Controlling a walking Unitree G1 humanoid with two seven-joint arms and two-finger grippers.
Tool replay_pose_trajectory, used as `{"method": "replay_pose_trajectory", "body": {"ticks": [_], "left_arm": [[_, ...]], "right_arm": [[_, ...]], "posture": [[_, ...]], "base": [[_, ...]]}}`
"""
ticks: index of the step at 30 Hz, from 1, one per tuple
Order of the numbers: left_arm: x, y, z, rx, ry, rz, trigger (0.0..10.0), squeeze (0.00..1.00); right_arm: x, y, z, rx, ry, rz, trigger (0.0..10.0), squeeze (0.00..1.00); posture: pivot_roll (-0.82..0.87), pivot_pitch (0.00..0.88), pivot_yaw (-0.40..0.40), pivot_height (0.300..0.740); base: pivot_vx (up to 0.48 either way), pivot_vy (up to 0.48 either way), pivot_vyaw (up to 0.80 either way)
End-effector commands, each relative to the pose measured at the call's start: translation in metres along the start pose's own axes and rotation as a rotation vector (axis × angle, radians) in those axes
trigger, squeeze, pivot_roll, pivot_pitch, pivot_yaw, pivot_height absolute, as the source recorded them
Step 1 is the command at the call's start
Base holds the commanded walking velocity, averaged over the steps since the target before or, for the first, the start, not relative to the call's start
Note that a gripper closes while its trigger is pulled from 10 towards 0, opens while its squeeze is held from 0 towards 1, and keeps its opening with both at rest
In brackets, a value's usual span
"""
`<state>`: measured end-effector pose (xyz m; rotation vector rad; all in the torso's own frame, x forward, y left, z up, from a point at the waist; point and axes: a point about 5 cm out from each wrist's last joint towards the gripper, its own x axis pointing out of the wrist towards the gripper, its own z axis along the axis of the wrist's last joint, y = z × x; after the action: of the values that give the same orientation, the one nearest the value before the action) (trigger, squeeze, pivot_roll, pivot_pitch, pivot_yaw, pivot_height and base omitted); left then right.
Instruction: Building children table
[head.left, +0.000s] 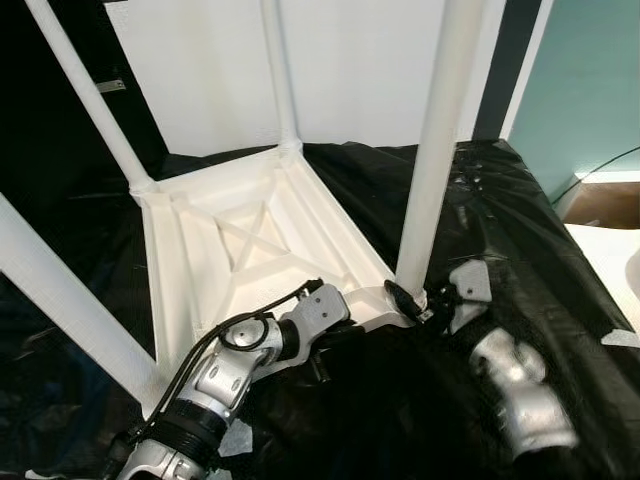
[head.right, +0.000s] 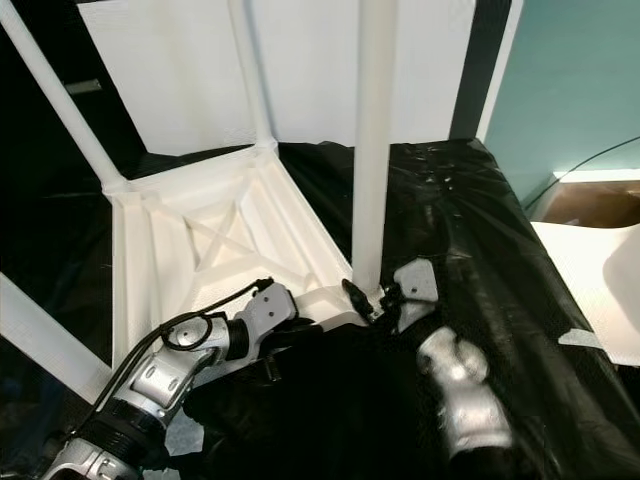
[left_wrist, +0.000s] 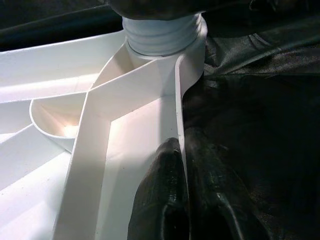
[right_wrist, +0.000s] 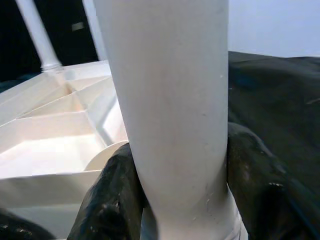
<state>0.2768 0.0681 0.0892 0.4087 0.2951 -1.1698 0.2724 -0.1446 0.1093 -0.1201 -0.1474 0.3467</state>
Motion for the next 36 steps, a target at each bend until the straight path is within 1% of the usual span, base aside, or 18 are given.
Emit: {"method": "replay_pose_trajectory", "body": {"ticks": [1,6,7,8,9,10,12,14,15,18,21,22,23,24,25,26,33,36], "left_arm": [[0.000,-0.019,-0.049,-0.114,0.209,-0.046,10.0,0.00],[0.001,-0.019,-0.048,-0.110,0.208,-0.049,10.0,0.00],[0.002,-0.019,-0.048,-0.110,0.207,-0.049,10.0,0.00],[0.002,-0.019,-0.048,-0.109,0.207,-0.050,10.0,0.00],[0.002,-0.019,-0.048,-0.109,0.207,-0.050,10.0,0.00],[0.002,-0.019,-0.048,-0.109,0.207,-0.050,10.0,0.00],[0.002,-0.019,-0.048,-0.110,0.207,-0.051,10.0,0.00],[0.002,-0.019,-0.049,-0.110,0.208,-0.051,10.0,0.00],[0.002,-0.018,-0.049,-0.110,0.208,-0.051,10.0,0.00],[0.003,-0.017,-0.049,-0.110,0.209,-0.048,10.0,0.00],[0.003,-0.017,-0.049,-0.110,0.209,-0.047,10.0,0.00],[0.004,-0.017,-0.049,-0.109,0.208,-0.046,10.0,0.00],[0.004,-0.017,-0.049,-0.109,0.208,-0.046,10.0,0.00],[0.004,-0.017,-0.049,-0.109,0.207,-0.045,10.0,0.00],[0.004,-0.018,-0.049,-0.109,0.206,-0.043,10.0,0.00],[0.004,-0.018,-0.049,-0.110,0.205,-0.041,10.0,0.00],[0.002,-0.018,-0.050,-0.115,0.207,-0.034,10.0,0.00],[0.000,-0.019,-0.051,-0.117,0.210,-0.035,10.0,0.00]], "right_arm": [[0.002,-0.012,0.011,-0.041,-0.053,-0.078,0.0,0.00],[0.003,-0.009,0.011,-0.048,-0.042,-0.069,0.0,0.00],[0.003,-0.007,0.010,-0.046,-0.027,-0.045,2.5,0.00],[0.004,-0.003,0.008,-0.044,-0.011,-0.002,10.0,0.00],[0.004,-0.003,0.008,-0.044,-0.011,-0.002,10.0,0.00],[0.006,0.002,0.006,-0.028,0.007,0.078,10.0,1.00],[0.009,0.007,0.003,-0.043,0.032,0.213,10.0,1.00],[0.010,0.007,0.003,-0.063,0.037,0.252,10.0,1.00],[0.013,0.001,0.006,-0.096,0.037,0.303,10.0,0.00],[0.022,-0.017,0.013,-0.155,0.051,0.426,10.0,0.00],[0.023,-0.020,0.015,-0.163,0.060,0.452,10.0,0.00],[0.026,-0.028,0.017,-0.160,0.085,0.515,10.0,0.00],[0.026,-0.028,0.017,-0.160,0.085,0.515,10.0,0.00],[0.027,-0.035,0.019,-0.165,0.112,0.572,10.0,0.00],[0.028,-0.041,0.020,-0.171,0.142,0.630,4.0,0.00],[0.027,-0.045,0.021,-0.175,0.169,0.688,0.0,0.00],[0.023,-0.050,0.017,-0.157,0.241,0.787,0.0,0.00],[0.021,-0.047,0.014,-0.138,0.249,0.795,0.0,0.00]], "posture": [[-0.01,0.000,0.046,0.740],[-0.01,0.000,0.045,0.740],[-0.01,0.000,0.045,0.740],[-0.01,0.000,0.045,0.740],[-0.01,0.000,0.045,0.740],[-0.01,0.000,0.044,0.740],[-0.02,0.000,0.044,0.740],[-0.02,0.000,0.044,0.740],[-0.02,0.000,0.040,0.740],[-0.02,0.000,0.036,0.740],[-0.02,0.000,0.036,0.740],[-0.01,0.000,0.035,0.740],[-0.01,0.000,0.035,0.740],[-0.01,0.000,0.035,0.740],[-0.01,0.000,0.034,0.740],[-0.01,0.000,0.034,0.740],[0.00,0.000,0.036,0.740],[0.00,0.000,0.041,0.740]], "base": [[0.000,0.000,0.00],[0.000,0.000,0.00],[0.000,0.000,0.00],[0.000,0.000,0.00],[0.000,0.000,0.00],[0.000,0.000,0.00],[0.000,0.000,0.00],[0.000,0.000,0.00],[0.000,0.000,0.00],[0.000,0.000,0.00],[0.000,0.000,0.00],[0.000,0.000,0.00],[0.000,0.000,0.00],[0.000,0.000,0.00],[0.000,0.000,0.00],[0.000,0.000,0.00],[0.000,0.000,0.00],[0.000,0.000,0.00]]}}
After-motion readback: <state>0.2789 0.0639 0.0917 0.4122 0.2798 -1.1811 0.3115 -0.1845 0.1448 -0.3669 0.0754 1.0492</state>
